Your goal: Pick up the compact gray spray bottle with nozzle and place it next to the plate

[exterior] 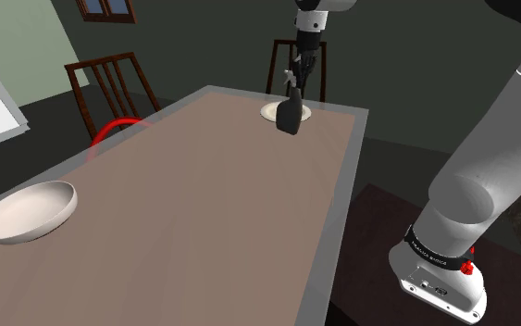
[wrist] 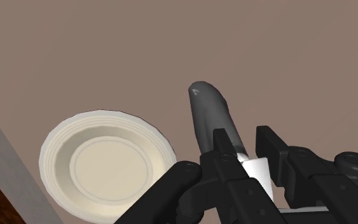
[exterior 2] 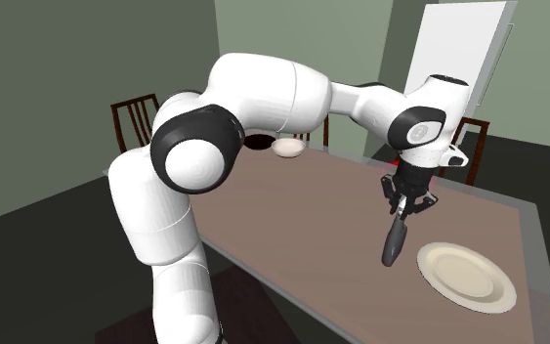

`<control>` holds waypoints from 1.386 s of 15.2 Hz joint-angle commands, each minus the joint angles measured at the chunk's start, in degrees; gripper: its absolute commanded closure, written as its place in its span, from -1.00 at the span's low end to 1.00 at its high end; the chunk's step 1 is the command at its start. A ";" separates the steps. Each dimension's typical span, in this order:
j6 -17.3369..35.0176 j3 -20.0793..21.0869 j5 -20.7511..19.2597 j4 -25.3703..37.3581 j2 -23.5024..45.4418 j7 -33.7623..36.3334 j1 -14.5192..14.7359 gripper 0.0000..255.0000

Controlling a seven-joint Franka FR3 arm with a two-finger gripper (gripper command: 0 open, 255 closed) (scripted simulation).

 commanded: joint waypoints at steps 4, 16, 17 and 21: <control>0.04 0.00 0.00 -0.03 -0.01 -0.01 0.00 -1.00; -7.23 -0.25 -0.13 7.14 -0.10 0.09 -0.22 -1.00; -7.23 -0.25 -0.13 7.14 -0.10 0.09 -0.22 -1.00; -7.23 -0.25 -0.13 7.14 -0.10 0.09 -0.22 -1.00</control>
